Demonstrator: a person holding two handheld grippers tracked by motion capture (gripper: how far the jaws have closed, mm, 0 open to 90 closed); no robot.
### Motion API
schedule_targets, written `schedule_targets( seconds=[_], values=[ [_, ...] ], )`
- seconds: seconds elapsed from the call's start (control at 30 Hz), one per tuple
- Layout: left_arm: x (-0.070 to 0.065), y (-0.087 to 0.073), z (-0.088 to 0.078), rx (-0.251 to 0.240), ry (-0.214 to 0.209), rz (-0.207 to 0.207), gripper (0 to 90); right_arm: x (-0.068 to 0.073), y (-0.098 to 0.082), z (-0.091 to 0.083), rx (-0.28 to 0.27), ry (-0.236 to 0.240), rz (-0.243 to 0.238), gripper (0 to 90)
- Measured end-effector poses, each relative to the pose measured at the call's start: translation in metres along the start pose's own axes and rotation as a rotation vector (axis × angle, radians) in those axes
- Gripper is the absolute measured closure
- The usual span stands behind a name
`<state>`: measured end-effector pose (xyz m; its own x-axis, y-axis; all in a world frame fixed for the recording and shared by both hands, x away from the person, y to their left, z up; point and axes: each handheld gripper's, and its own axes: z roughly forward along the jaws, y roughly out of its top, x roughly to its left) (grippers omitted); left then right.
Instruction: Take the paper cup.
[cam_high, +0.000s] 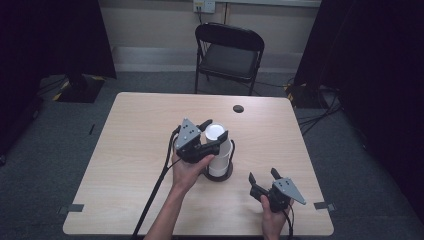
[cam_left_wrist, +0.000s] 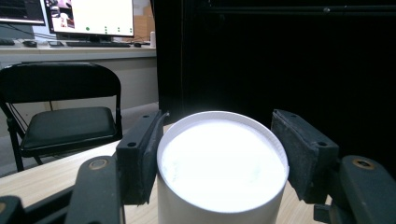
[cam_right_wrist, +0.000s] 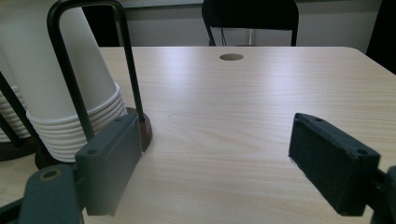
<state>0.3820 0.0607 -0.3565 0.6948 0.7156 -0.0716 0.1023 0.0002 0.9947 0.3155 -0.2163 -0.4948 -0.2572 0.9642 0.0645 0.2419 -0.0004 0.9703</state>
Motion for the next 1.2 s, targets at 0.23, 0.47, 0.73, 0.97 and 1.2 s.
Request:
schedule_targets(
  seconds=[0.23,0.47,0.73,0.97,1.2],
  values=[
    [0.001,0.003,-0.005,-0.014,-0.003,-0.004,36.1,0.0,0.0,0.0,0.001,0.0,0.001,16.2],
    [0.0,0.011,-0.018,-0.047,0.007,-0.018,36.1,0.0,0.0,0.0,0.001,0.0,-0.002,16.3],
    [-0.004,0.013,-0.032,-0.041,0.024,-0.029,36.1,0.0,0.0,0.0,0.003,0.002,-0.001,16.3],
    [-0.001,0.011,-0.04,-0.042,0.01,-0.042,36.1,0.0,0.0,0.0,0.003,0.002,-0.001,16.3],
    [0.001,0.006,-0.048,-0.023,0.0,-0.056,36.1,0.0,0.0,0.0,0.006,0.006,0.004,16.3]
  ],
)
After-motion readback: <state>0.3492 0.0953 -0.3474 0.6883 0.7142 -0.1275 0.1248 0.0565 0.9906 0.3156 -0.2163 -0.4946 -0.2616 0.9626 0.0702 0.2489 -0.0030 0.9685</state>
